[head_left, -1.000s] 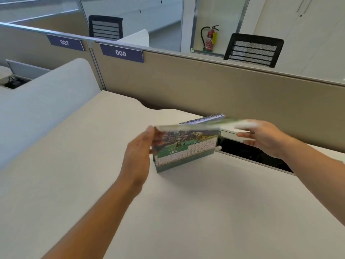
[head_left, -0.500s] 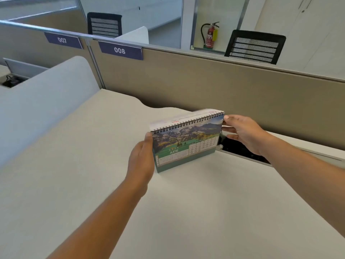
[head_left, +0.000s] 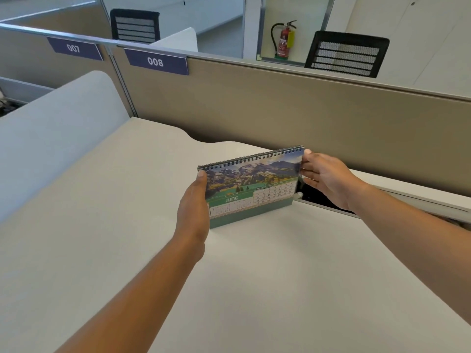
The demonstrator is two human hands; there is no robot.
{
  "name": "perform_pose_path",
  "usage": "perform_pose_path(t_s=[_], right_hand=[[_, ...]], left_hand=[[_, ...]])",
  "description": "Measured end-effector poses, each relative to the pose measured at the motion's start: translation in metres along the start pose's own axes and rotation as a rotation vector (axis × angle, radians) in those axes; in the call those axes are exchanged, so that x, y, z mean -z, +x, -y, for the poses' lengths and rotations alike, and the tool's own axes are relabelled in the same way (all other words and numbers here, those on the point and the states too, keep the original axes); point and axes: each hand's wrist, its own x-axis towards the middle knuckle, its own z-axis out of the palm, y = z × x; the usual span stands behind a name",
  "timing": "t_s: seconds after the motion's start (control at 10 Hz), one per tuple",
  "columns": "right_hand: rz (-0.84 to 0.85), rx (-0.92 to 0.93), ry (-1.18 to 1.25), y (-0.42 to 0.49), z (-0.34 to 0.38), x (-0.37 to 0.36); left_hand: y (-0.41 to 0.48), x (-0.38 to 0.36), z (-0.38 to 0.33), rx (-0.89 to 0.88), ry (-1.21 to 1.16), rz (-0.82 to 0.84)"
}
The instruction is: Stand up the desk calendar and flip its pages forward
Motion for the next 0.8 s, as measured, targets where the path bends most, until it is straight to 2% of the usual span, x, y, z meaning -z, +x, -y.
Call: perform_pose_path(t_s=[0.2,0.8], right_hand=[[0.003,0.015,-0.086,0.004,0.006,-0.008],[-0.043,0.017,-0.051,0.01,-0.025,-0.014]], left_hand=[[0.028,0.0,-0.009,-0.051,0.037,-0.001],[0.037,0.0,0.0,-0.107,0.1,0.027]])
